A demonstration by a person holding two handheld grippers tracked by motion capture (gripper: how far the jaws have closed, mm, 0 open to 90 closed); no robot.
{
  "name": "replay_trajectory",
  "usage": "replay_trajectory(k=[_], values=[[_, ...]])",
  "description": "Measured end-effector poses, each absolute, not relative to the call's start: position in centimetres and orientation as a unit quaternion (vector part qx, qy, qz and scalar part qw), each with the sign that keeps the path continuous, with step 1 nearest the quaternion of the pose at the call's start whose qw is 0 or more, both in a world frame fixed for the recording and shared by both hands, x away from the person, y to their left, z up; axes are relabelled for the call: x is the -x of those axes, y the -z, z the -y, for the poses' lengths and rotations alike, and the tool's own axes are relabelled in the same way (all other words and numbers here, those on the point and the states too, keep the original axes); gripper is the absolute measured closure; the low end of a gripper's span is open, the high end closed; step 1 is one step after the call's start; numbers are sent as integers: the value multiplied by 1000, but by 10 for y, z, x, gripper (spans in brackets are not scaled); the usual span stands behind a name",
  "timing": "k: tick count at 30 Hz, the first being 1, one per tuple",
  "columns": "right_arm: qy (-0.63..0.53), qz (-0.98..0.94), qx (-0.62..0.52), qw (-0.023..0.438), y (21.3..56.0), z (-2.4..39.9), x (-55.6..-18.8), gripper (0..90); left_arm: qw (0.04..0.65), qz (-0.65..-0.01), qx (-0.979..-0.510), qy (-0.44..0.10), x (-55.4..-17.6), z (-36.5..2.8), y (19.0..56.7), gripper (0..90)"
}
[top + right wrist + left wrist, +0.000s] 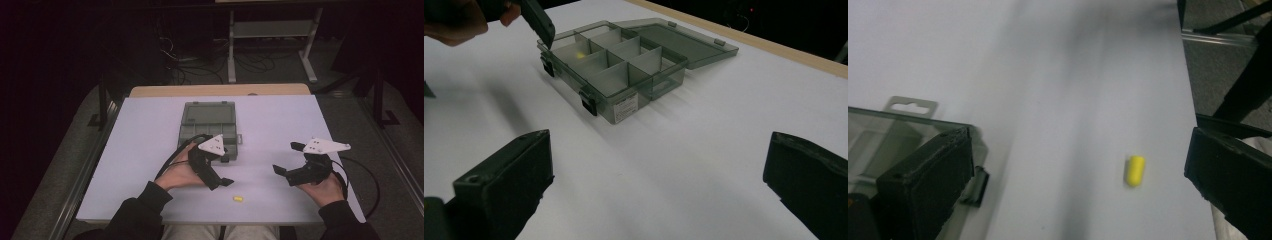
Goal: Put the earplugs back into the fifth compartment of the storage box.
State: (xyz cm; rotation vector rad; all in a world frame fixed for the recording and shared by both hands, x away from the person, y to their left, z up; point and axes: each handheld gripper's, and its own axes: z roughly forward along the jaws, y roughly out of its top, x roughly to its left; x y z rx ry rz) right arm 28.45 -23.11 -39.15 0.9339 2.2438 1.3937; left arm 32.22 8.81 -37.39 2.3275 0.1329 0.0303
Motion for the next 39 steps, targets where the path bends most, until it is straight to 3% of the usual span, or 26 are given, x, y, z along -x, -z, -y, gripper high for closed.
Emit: replay_trajectory(k=[20, 30, 39], values=[[-492, -790, -325, 169, 391, 231, -284, 0, 332, 14, -943, 8, -296, -55, 407, 0], [-491, -791, -324, 169, 391, 231, -284, 0, 319, 30, -947, 26, -295, -52, 423, 151], [-489, -791, -325, 168, 391, 230, -284, 0, 306, 53, -950, 35, -294, -52, 429, 366]])
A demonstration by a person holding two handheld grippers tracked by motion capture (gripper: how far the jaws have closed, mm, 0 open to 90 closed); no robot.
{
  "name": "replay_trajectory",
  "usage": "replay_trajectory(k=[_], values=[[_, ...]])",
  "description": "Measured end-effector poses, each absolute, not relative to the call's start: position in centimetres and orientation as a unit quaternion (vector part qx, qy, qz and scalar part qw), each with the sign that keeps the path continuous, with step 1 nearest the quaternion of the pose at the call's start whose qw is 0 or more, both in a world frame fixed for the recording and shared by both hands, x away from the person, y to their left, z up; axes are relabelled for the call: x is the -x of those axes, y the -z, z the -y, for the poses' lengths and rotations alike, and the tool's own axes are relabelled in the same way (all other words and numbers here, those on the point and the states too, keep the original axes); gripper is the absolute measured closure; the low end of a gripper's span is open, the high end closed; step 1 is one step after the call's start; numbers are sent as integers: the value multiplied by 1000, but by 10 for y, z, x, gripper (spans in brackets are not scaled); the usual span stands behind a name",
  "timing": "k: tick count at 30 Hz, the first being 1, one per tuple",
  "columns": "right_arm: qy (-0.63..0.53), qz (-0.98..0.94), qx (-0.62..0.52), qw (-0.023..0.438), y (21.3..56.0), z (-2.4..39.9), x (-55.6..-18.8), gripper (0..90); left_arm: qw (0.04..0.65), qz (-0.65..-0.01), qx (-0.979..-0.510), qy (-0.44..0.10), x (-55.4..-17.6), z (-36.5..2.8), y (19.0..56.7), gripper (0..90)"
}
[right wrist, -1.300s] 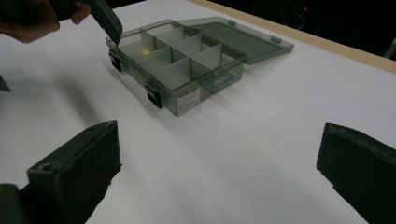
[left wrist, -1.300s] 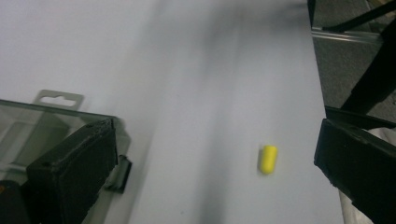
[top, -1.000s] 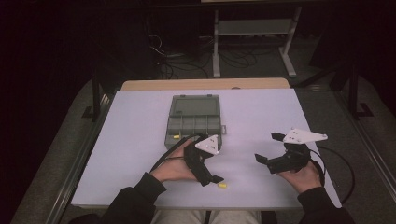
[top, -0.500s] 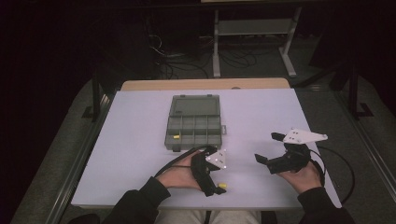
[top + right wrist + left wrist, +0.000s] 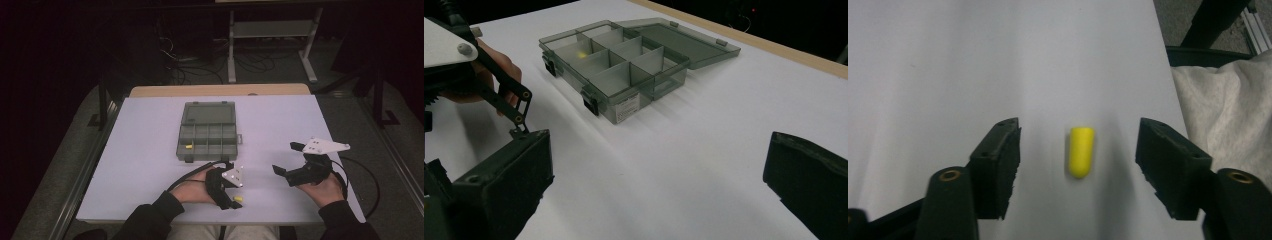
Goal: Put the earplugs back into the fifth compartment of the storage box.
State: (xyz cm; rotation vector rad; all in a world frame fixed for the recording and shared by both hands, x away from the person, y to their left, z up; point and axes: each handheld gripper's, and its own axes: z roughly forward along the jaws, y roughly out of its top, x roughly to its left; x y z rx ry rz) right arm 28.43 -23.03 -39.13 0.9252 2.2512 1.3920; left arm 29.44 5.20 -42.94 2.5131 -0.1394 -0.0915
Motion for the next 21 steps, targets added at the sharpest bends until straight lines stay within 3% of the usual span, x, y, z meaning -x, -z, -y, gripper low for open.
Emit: replay_trajectory(k=[13, 21], values=[[-492, -790, -323, 171, 391, 230, -284, 0, 296, 63, -952, 41, -296, -51, 433, 798], [-492, -790, -323, 171, 391, 230, -284, 0, 295, 62, -952, 46, -298, -53, 429, 812]])
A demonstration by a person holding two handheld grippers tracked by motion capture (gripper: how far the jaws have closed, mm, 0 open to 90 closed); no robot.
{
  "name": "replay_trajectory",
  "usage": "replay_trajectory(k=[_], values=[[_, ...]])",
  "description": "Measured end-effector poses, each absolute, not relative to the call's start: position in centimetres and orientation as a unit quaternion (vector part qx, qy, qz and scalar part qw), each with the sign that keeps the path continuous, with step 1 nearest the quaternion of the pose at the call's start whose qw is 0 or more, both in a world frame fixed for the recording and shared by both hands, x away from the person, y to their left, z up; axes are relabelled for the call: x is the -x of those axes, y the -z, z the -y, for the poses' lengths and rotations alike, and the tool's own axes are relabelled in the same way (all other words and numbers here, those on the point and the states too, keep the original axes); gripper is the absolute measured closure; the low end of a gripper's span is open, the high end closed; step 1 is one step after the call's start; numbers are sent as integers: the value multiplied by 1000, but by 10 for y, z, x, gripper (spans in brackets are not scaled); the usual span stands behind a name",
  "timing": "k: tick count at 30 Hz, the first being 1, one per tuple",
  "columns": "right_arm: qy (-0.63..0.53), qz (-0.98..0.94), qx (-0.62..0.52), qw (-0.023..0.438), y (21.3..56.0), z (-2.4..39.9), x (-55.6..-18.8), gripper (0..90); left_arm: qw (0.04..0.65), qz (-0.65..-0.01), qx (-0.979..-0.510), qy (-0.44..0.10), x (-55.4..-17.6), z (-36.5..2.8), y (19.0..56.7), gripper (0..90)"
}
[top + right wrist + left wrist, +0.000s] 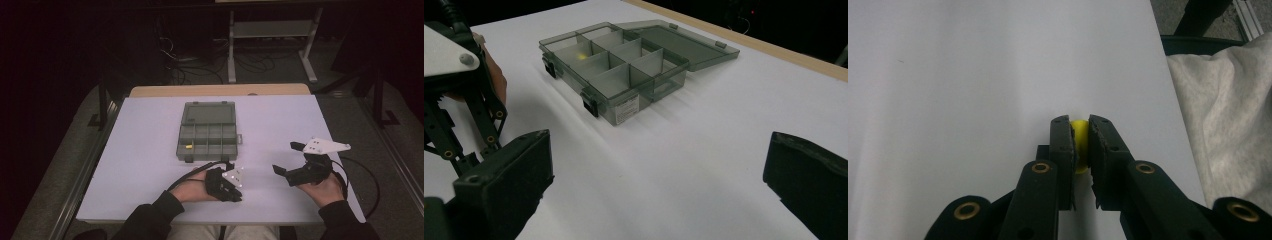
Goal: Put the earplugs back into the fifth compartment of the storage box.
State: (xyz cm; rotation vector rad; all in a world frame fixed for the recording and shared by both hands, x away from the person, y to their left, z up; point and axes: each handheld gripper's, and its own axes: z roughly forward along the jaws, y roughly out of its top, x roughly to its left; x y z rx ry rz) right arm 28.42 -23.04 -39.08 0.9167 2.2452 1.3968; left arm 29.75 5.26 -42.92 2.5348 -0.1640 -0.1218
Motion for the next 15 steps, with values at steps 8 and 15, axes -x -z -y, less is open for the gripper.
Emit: replay_trajectory(k=[8, 15], values=[[-490, -791, -324, 169, 391, 230, -284, 0, 309, 57, -948, 42, -301, -60, 418, 811], [-490, -792, -323, 167, 392, 230, -285, 0, 327, 50, -943, 38, -306, -70, 407, 808]])
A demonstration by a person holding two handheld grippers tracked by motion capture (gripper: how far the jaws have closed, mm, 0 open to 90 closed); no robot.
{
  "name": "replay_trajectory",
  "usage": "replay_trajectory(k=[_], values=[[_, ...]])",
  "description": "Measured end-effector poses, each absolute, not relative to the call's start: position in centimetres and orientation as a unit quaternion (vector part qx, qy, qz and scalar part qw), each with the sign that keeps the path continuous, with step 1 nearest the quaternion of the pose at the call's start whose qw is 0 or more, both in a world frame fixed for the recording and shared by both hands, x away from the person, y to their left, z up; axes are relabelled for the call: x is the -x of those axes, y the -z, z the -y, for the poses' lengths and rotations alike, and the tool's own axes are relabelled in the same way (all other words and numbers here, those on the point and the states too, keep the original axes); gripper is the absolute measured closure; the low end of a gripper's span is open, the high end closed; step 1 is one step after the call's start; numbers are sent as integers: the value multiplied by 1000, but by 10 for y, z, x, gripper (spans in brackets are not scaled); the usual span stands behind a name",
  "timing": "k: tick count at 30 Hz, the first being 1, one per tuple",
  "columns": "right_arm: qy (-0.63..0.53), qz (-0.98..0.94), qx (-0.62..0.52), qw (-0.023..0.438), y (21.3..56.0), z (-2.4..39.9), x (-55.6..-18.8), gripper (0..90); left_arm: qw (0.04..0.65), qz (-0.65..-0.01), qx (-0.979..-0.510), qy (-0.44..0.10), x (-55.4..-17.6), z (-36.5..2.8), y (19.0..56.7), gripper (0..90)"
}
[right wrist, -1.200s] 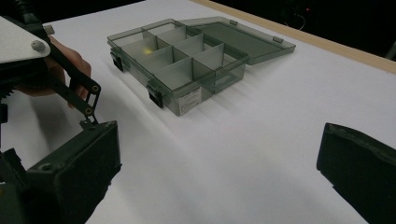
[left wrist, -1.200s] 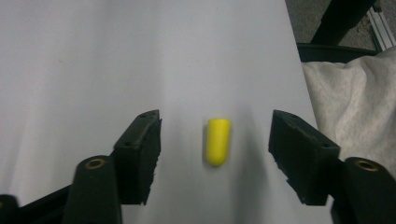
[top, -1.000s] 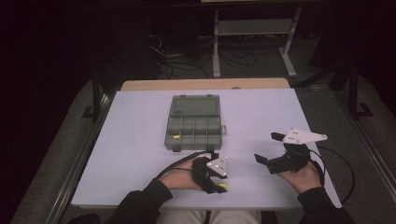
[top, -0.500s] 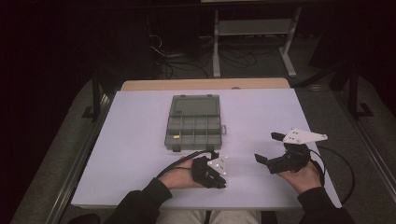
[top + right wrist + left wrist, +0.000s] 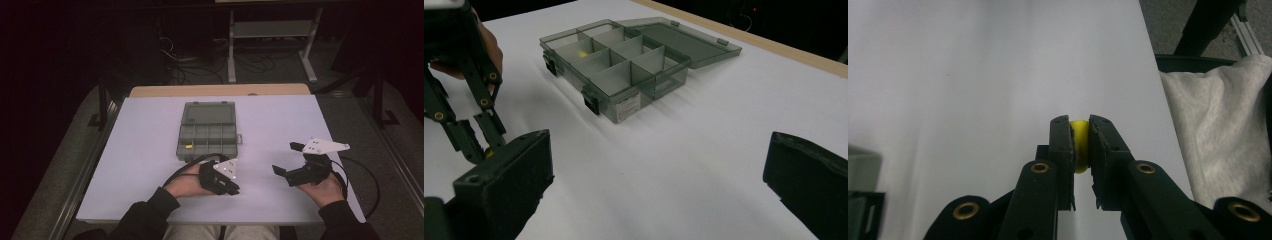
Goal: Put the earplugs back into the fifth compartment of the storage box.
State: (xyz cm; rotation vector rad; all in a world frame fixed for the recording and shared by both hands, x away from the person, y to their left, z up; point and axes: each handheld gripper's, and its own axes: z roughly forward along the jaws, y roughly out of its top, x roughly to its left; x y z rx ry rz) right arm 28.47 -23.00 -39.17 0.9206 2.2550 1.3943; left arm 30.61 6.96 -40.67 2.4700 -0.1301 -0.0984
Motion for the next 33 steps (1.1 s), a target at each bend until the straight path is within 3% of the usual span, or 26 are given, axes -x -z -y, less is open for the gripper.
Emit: replay_trajectory(k=[33], values=[[-489, -791, -327, 167, 392, 231, -284, 0, 378, -10, -926, -5, -333, -124, 362, 809]])
